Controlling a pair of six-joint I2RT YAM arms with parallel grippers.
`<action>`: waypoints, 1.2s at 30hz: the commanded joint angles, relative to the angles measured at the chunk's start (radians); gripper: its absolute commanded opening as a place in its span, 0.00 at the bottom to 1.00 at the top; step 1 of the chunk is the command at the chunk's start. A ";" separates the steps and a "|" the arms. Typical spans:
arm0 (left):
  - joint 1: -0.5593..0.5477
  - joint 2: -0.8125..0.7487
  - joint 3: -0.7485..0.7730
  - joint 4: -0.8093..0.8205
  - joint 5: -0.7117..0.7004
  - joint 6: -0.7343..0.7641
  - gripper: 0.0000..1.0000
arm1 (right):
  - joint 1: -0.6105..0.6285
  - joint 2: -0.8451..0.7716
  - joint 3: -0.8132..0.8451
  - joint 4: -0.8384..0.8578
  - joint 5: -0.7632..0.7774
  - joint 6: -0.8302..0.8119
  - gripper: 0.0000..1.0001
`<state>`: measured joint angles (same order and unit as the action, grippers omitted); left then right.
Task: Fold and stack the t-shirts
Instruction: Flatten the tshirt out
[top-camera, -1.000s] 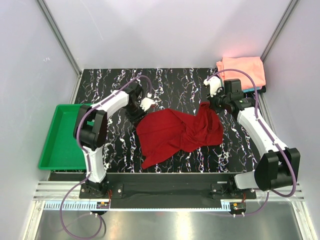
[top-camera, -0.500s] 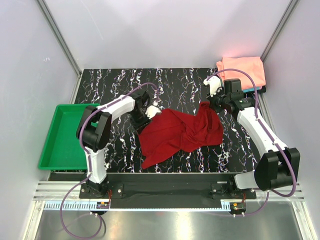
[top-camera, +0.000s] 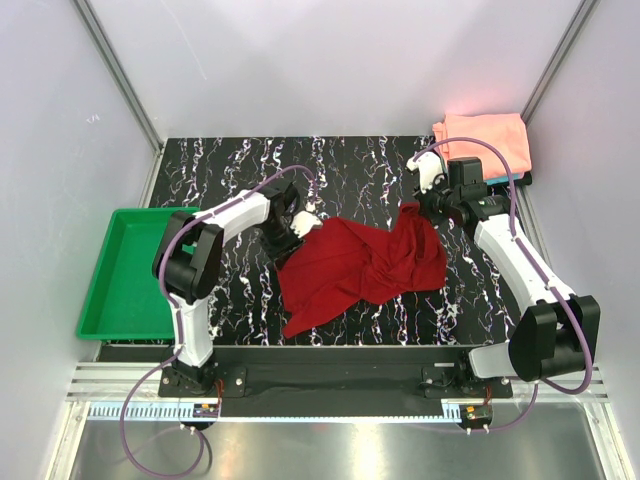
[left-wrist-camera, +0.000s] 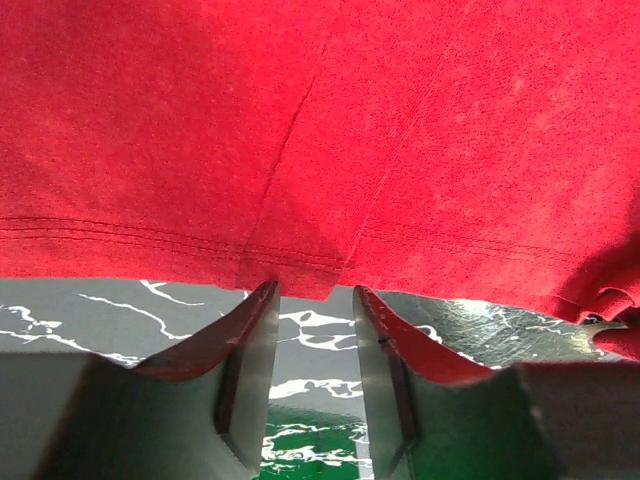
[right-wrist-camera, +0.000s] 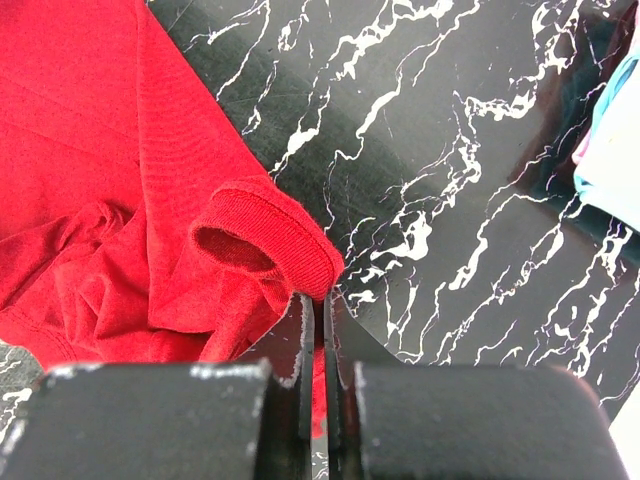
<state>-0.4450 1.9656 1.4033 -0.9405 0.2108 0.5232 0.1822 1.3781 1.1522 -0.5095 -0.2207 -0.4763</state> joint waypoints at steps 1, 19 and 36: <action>-0.006 0.013 -0.009 0.009 0.029 -0.009 0.41 | 0.002 0.001 0.027 0.054 0.014 -0.010 0.00; 0.000 -0.010 0.014 -0.023 0.024 -0.014 0.09 | 0.002 0.007 0.055 0.063 0.018 -0.008 0.00; 0.092 -0.122 0.614 -0.348 -0.074 0.080 0.00 | 0.000 -0.080 0.101 0.075 0.076 0.034 0.00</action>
<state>-0.3439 1.9007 1.9312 -1.1683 0.1673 0.5713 0.1822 1.3712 1.1778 -0.4614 -0.1509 -0.4706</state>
